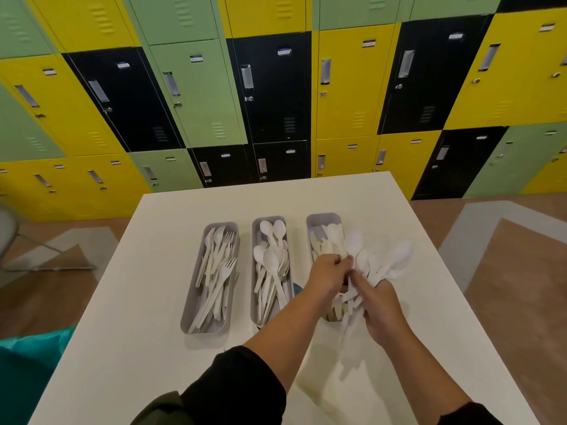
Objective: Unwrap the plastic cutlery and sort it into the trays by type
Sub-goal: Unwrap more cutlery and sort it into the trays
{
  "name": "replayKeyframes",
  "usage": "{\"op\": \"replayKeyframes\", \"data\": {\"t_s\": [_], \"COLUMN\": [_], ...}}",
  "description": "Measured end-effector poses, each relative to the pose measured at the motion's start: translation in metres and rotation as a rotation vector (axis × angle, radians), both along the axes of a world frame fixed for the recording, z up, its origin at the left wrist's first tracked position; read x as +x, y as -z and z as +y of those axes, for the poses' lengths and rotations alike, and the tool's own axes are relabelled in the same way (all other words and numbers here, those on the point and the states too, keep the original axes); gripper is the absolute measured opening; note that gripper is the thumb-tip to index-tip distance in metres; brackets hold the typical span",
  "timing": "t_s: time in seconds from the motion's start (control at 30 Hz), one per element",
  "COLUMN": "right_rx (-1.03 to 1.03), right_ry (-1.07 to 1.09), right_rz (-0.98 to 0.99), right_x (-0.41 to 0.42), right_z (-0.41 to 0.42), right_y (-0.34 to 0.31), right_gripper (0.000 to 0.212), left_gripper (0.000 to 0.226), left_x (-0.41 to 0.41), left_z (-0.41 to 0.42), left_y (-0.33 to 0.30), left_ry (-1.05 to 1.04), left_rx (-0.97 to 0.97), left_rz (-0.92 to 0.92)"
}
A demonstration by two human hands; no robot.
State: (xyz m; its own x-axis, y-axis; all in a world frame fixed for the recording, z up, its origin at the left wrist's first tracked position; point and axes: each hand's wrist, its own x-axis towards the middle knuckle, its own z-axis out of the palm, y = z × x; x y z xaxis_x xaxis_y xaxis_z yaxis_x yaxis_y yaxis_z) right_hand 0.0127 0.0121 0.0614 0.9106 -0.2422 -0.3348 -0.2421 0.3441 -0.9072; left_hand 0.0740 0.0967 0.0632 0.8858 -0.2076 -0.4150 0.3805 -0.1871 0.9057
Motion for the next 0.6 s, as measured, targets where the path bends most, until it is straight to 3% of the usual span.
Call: {"op": "replayKeyframes", "data": {"t_s": [0.13, 0.23, 0.33, 0.43, 0.6], "right_rx": [0.052, 0.007, -0.013, -0.059, -0.153], "right_ry": [0.025, 0.097, 0.097, 0.066, 0.033], "right_rz": [0.005, 0.032, 0.045, 0.042, 0.082], "right_x": [-0.001, 0.000, -0.001, 0.000, 0.002], "right_z": [0.004, 0.008, 0.009, 0.008, 0.005], "right_y": [0.000, 0.006, 0.009, 0.011, 0.017], "right_gripper": [0.015, 0.018, 0.019, 0.020, 0.016], "left_gripper": [0.040, 0.033, 0.007, 0.028, 0.014], "left_x": [-0.002, -0.002, -0.003, -0.003, -0.007], "left_z": [0.011, 0.013, 0.012, 0.012, 0.005], "left_y": [-0.003, -0.003, -0.004, 0.001, 0.002], "left_ry": [-0.011, 0.006, -0.052, -0.139, -0.104], "left_rx": [-0.104, -0.046, -0.009, 0.046, 0.201], "left_rz": [0.024, -0.036, -0.079, -0.109, -0.318]}}
